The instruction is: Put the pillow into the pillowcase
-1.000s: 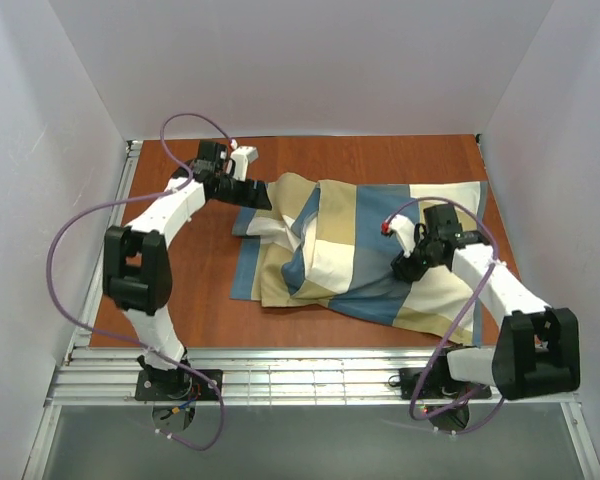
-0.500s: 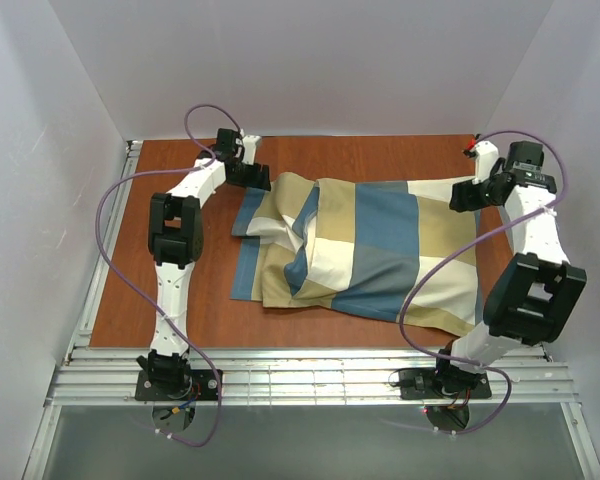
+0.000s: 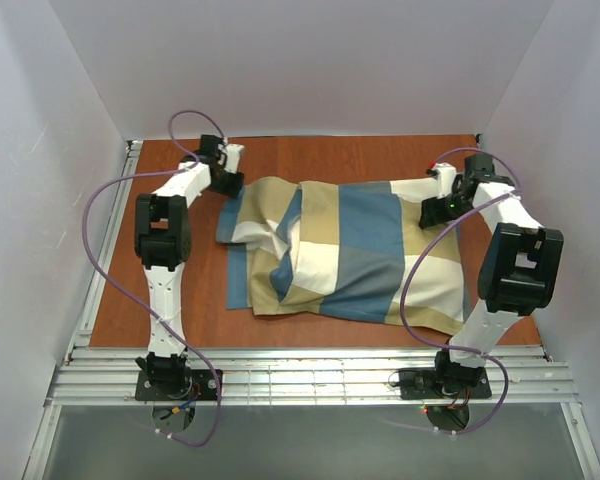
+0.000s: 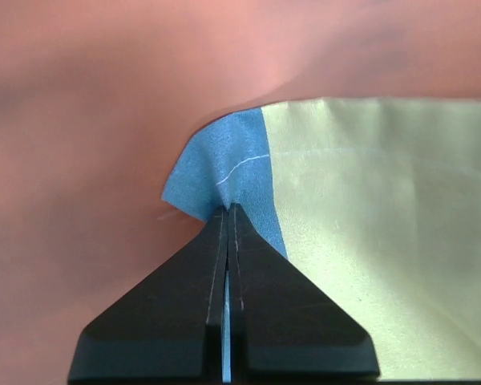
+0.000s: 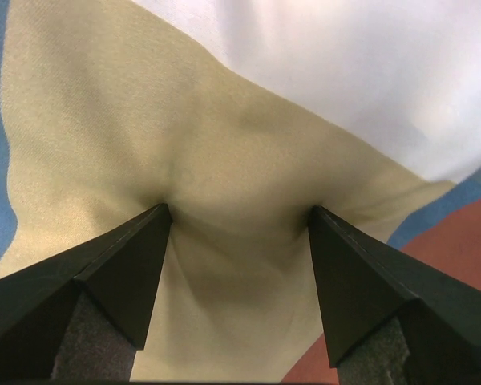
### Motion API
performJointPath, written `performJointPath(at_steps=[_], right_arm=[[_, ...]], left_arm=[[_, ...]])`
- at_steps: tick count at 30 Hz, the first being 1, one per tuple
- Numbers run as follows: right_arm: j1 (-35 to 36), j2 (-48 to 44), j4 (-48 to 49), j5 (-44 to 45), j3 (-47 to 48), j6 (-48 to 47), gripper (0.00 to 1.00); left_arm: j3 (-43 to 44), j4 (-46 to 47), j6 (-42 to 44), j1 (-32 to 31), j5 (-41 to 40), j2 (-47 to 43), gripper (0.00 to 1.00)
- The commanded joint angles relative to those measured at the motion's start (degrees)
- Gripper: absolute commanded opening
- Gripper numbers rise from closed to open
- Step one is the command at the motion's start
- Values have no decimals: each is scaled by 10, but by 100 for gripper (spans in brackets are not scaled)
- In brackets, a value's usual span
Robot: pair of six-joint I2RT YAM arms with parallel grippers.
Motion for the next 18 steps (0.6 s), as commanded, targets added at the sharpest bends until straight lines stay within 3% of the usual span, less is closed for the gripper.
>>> performJointPath(at_steps=[1,3,9,12,13,15,16,17,18], right_arm=[[80,-13,-35,-71,-52,10,64],[86,-19,-33,-86,-54,14,64],[95,31,-15,-69,35,37,64],[95,82,-36,-53,127,56,69],[95,87,-55,-52,158,52,70],[84,66,-103,-56,153,31,75],[76,51,-115,-61,140,21,77],[61,12,-121,-64,91,10,79],[55,-7,-135,-72,66,-14,80]], left_arm=[[60,-84,63,88,-32,-10,0],[103,-107,86,128,-34,2,0],[169,-101,96,139,12,15,2],[190,-124,74,139,67,5,31],[194,-136,70,139,84,-4,46],[165,-183,80,140,146,-52,63],[138,-195,101,140,165,-80,64],[47,-199,116,140,188,-143,66],[-1,-192,130,140,215,-185,76]])
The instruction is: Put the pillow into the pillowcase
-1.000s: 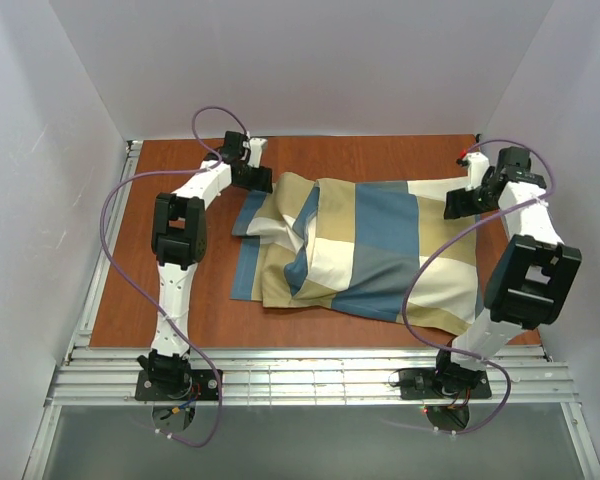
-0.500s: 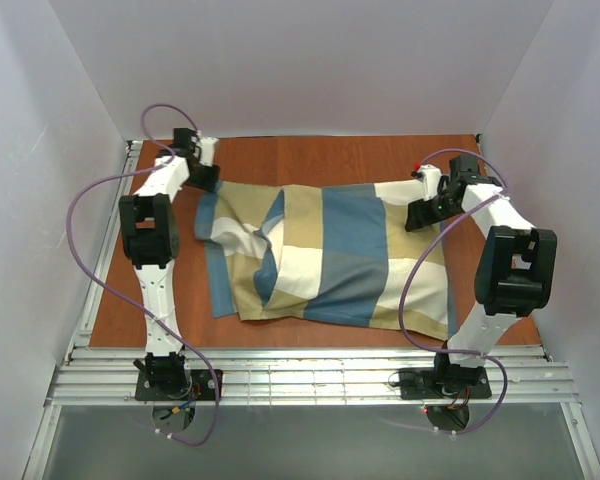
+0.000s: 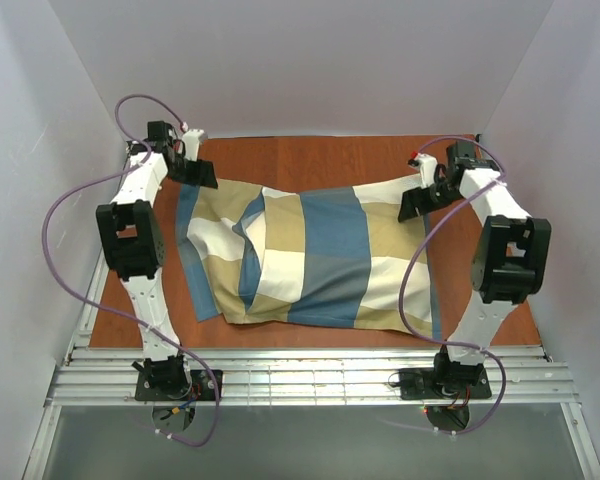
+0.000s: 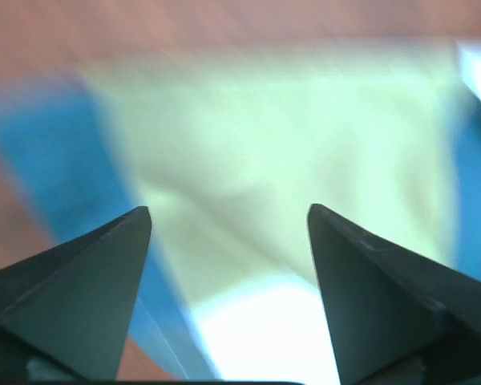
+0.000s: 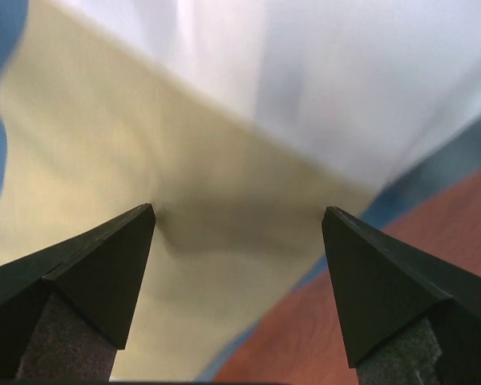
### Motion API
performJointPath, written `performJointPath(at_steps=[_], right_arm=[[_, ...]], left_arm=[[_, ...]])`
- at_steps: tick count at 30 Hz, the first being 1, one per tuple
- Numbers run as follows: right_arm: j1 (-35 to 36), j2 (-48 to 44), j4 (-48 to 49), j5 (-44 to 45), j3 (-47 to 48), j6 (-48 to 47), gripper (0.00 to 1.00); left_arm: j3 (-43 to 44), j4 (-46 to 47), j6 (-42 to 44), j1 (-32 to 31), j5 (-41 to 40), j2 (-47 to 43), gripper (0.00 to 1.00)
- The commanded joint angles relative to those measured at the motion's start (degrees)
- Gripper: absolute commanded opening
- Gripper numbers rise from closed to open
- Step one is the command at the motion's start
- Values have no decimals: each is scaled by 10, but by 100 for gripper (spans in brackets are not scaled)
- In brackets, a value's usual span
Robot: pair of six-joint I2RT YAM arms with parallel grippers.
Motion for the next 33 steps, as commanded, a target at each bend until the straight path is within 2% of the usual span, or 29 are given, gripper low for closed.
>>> performJointPath(at_steps=[1,2,3,4,5,7,8,11,15,17,18,19,20,22,23,25,26,28,29,30,32,33], right_arm=[[-33,-90,-93,-19,-74,-63,80],[-32,-120,-104,-30,-118,-80,80],[-29,-133,-127,-36,-143,-105,78],[-26,-142,-136,-42,-164,-111,77],[-17,-150,-146,-49,-180,-115,76],[-8,-152,-153,-53,-224,-119,73],[-3,-149,-142,-56,-237,-114,71],[-2,-111,-82,-54,-242,-82,63],[-2,-16,-20,-60,-138,-27,49],[-3,48,-12,-58,-19,3,45],[-3,69,-14,-56,23,13,40],[-3,99,-18,-56,98,22,38],[-3,108,-31,-57,125,29,38],[-3,109,-47,-37,166,23,42],[-6,100,-51,-24,161,6,52],[-21,52,-53,2,133,-19,63],[-27,31,-55,1,89,-35,72],[-41,-37,-55,20,33,-96,79],[-42,-58,-54,34,-28,-117,88],[-42,-77,-49,47,-54,-134,89],[-42,-115,-47,62,-126,-128,99],[-41,-124,-45,59,-148,-112,99]], left_arm=[[-162,-57,48,-3,136,-182,77],[-208,-54,80,-20,153,-212,77],[-289,-56,87,-34,155,-267,77],[-324,-54,90,-51,150,-287,77],[-356,-55,92,-99,159,-310,77],[-443,-30,64,-148,154,-351,77],[-470,-11,46,-191,146,-357,76],[-494,70,-37,-221,167,-312,71],[-380,116,-103,-221,159,-173,66],[-273,128,-116,-220,139,-103,66],[-226,117,-116,-220,121,-79,66],[-125,107,-109,-215,108,-51,66],[-79,85,-104,-209,97,-10,66],[9,51,-94,-183,83,25,70],[61,16,-91,-173,86,35,71],[60,-1,-81,-149,96,12,75],[3,-2,-62,-144,96,-45,76],[-85,22,-43,-130,77,-120,79],[-179,45,-11,-126,68,-155,82],[-215,52,4,-122,52,-214,85],[-277,56,33,-105,24,-251,87],[-313,56,35,-96,22,-271,87]])
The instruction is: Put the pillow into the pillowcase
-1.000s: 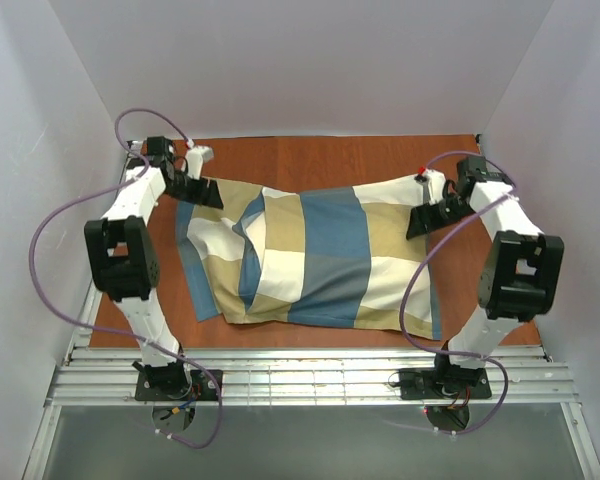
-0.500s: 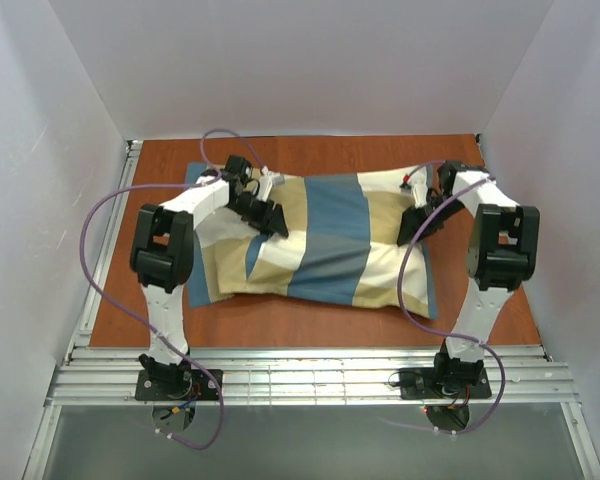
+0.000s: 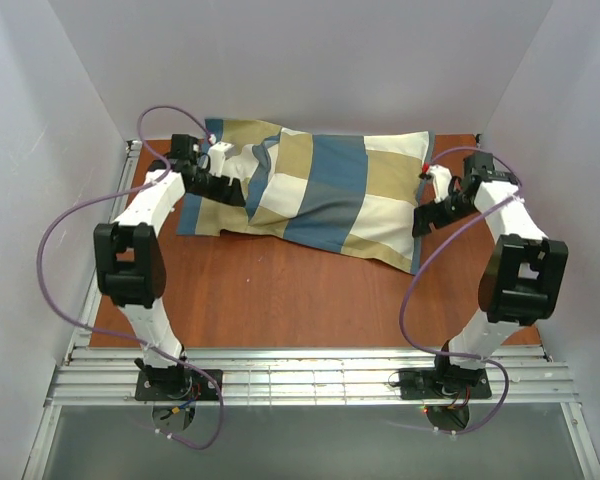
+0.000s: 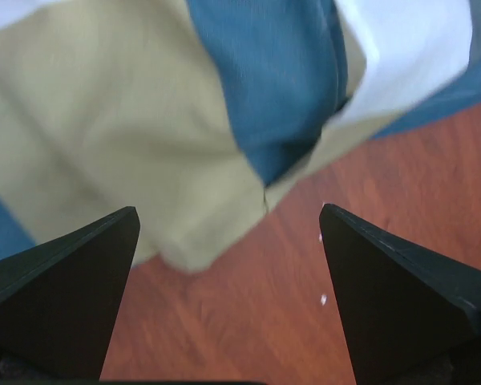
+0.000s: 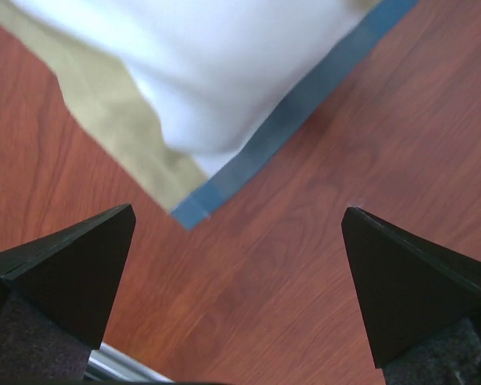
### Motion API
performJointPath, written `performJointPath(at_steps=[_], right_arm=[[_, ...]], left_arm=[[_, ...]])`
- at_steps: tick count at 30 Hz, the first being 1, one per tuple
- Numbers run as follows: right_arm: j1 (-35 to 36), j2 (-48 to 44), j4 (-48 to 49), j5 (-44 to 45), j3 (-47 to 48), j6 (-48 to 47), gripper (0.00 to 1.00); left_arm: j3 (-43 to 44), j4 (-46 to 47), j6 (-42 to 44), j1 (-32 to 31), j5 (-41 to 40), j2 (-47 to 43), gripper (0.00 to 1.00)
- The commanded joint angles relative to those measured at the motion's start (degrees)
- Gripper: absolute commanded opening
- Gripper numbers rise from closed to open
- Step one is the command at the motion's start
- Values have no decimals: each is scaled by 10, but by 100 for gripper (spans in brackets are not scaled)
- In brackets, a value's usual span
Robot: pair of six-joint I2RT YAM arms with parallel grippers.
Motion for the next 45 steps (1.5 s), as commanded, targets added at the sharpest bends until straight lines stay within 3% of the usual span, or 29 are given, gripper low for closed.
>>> performJointPath(at_steps=[1,8,15,16,17,18,19,20,21,23,27,28,30,31,33,34,40,45], right_arm=[[4,-33,-2,25,-78,-13,99],[12,-11,101,32,-165,99,99],[95,61,203,69,-173,214,98],[101,73,204,73,-171,220,93],[105,93,206,78,-169,231,87],[106,101,207,78,-169,233,80],[106,107,208,81,-173,232,59],[105,111,208,84,-175,230,51],[98,110,210,88,-185,225,26],[82,97,208,88,-192,212,2],[59,55,188,47,-201,177,1],[37,28,183,25,-202,165,1],[19,-1,165,-23,-198,151,1],[8,-25,155,-69,-187,141,1],[0,-61,140,-101,-176,137,1],[-5,-72,134,-134,-161,134,1],[-19,-128,120,-184,-80,155,1],[-50,-147,90,-213,42,163,1]], left_arm=[[-77,9,59,29,-39,-89,87],[-113,56,33,80,-81,-78,87],[-106,95,32,96,-93,-6,88],[-109,104,34,96,-87,2,90],[-108,103,40,95,-81,18,98],[-106,102,40,92,-87,30,98],[-106,99,39,90,-93,40,98],[-110,99,34,88,-107,58,98],[-120,108,22,82,-145,66,98],[-124,112,10,78,-189,94,98],[-141,115,-16,79,-236,116,97],[-145,114,-12,81,-225,115,81],[-153,99,-10,83,-182,103,58],[-153,94,-6,84,-161,97,29],[-149,73,-3,85,-117,67,7],[-144,67,-5,85,-101,54,0],[-64,30,-32,90,-14,-61,0],[-5,40,-81,107,31,-141,0]])
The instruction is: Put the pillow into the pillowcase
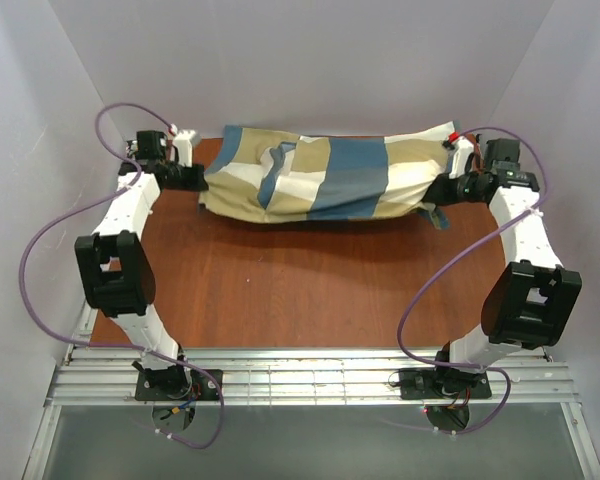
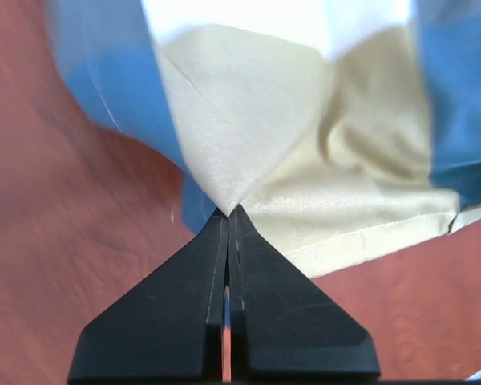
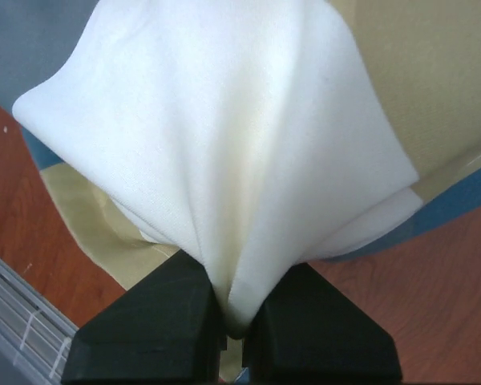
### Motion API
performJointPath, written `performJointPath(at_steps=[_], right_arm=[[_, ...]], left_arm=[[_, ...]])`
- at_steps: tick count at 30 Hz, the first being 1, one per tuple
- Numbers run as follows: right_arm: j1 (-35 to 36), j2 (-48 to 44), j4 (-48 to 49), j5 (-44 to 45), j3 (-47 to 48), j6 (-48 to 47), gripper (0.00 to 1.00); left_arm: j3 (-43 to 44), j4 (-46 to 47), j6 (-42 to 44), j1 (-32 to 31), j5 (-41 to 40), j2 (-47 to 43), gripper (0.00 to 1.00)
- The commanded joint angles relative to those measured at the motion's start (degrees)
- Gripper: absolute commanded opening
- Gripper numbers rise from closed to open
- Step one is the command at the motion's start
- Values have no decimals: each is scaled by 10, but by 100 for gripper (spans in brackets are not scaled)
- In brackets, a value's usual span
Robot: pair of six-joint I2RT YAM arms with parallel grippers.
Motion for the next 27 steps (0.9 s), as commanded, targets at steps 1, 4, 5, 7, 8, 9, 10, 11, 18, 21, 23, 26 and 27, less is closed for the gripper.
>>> performJointPath(at_steps=[1,4,5,7,8,9,10,11,18,21,23,26,27], right_arm=[[-34,-42,-17,-69,100,2,1],[-52,-60,-58,-86,156,-23,1],[-57,-68,-66,-88,168,-30,1],[-74,-102,-85,-96,200,-49,1],[-79,-130,-93,-100,211,-58,1],[-84,-148,-96,-94,218,-65,1],[-86,-166,-98,-87,214,-69,1],[-85,-204,-99,-78,206,-71,1],[-85,-325,-184,3,90,-62,1],[-85,-345,-222,49,22,-86,1],[-86,-330,-234,94,5,-86,1],[-85,-296,-315,92,43,-108,1],[-85,-293,-361,69,55,-135,1]], left_arm=[[55,16,-46,20,58,-116,0],[53,38,-78,42,68,-182,0],[50,52,-83,48,70,-206,0],[33,82,-93,54,62,-284,0],[31,88,-93,54,56,-307,0],[30,92,-92,54,50,-329,0],[31,97,-92,54,43,-353,0],[33,93,-91,54,29,-388,0],[52,1,-69,54,-9,-488,0],[48,-51,-67,54,-15,-513,0],[38,-76,-62,55,-19,-532,0],[36,-123,-65,55,-10,-552,0],[41,-149,-70,55,-8,-560,0]])
